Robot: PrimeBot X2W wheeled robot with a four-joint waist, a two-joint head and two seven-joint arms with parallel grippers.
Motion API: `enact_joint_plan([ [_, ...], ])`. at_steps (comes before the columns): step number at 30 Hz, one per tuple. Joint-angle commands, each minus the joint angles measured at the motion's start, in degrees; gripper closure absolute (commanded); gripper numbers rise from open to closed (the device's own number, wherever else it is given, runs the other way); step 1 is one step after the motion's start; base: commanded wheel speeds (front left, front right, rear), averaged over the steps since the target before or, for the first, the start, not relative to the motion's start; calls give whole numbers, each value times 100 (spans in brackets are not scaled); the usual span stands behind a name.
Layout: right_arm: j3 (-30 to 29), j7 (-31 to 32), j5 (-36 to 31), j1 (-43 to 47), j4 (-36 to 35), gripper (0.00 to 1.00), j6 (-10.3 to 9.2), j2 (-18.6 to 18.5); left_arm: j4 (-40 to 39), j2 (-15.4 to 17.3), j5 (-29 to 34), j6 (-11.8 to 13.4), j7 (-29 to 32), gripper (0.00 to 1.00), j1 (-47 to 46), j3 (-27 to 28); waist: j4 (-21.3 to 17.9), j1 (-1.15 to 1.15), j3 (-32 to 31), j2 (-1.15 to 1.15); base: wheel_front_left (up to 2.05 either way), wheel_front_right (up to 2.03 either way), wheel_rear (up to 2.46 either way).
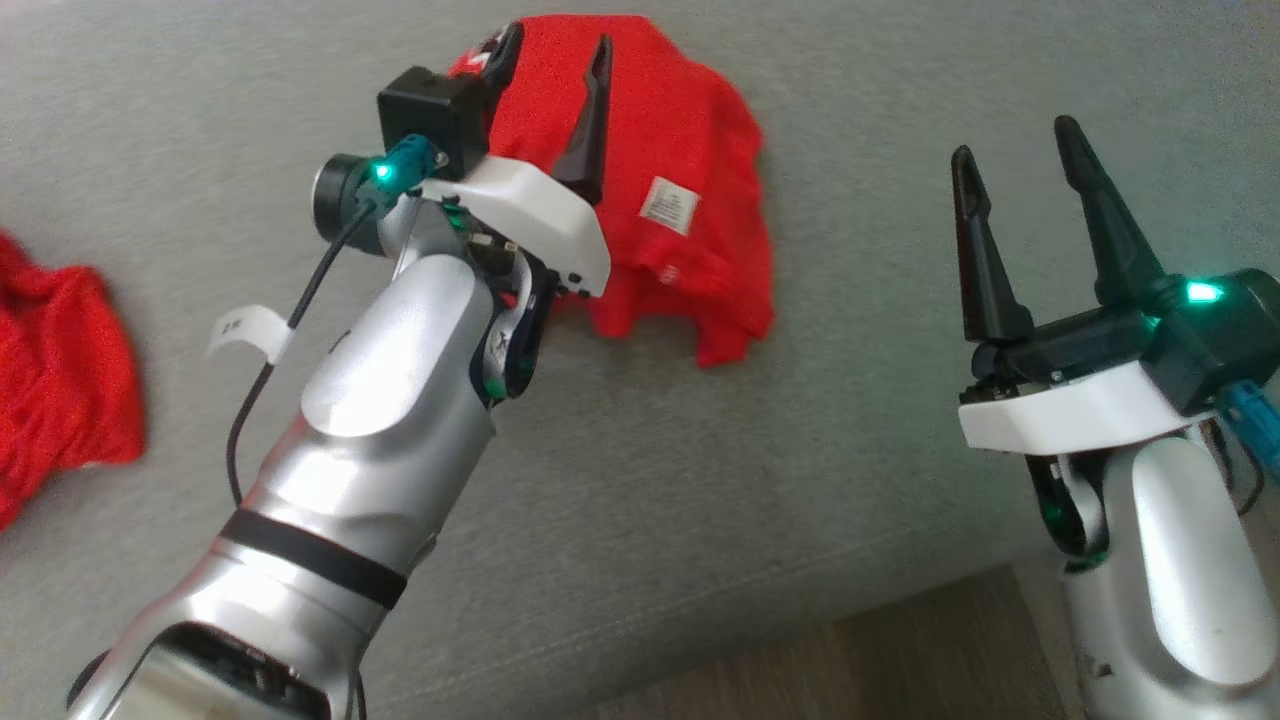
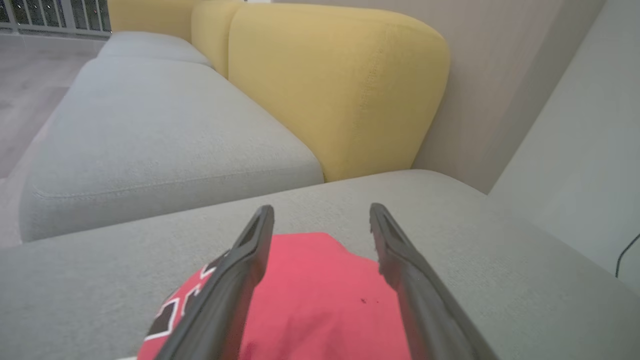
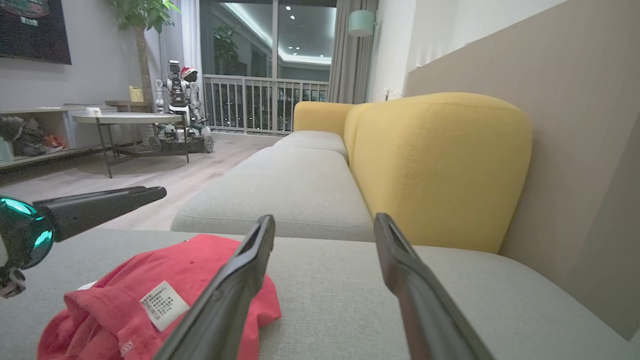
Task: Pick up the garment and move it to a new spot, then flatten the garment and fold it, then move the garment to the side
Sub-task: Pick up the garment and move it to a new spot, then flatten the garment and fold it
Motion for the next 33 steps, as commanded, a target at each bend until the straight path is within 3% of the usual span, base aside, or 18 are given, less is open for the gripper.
enact_joint_plan([
  [1, 112, -36, -95, -146, -224, 0, -1, 13, -196, 105, 64, 73, -64, 0, -242, 170, 295, 0, -117, 0, 0, 0, 0],
  [8, 112, -36, -404, 125, -111, 0, -1, 13, -1043, 341, 841, 84, -68, 0, 639, 661, 1147, 0, -551, 0, 0, 0, 0],
  [16, 27, -36, -465, 657, 120, 0, -1, 13, -2375, 584, 1314, 146, -69, 0, 2730, 1483, 1715, 0, -1074, 0, 0, 0, 0],
  [24, -124, -36, -416, 1145, 232, 0, -1, 13, -3365, 309, 1767, -55, -69, 0, 4141, 2183, 1831, 0, -1272, 0, 0, 0, 0],
  [33, -28, -8, -537, 1041, 585, 0, -1, 13, -3545, 127, 2029, -347, -70, 0, 4374, 2369, 1929, 0, -1190, 0, 0, 0, 0],
])
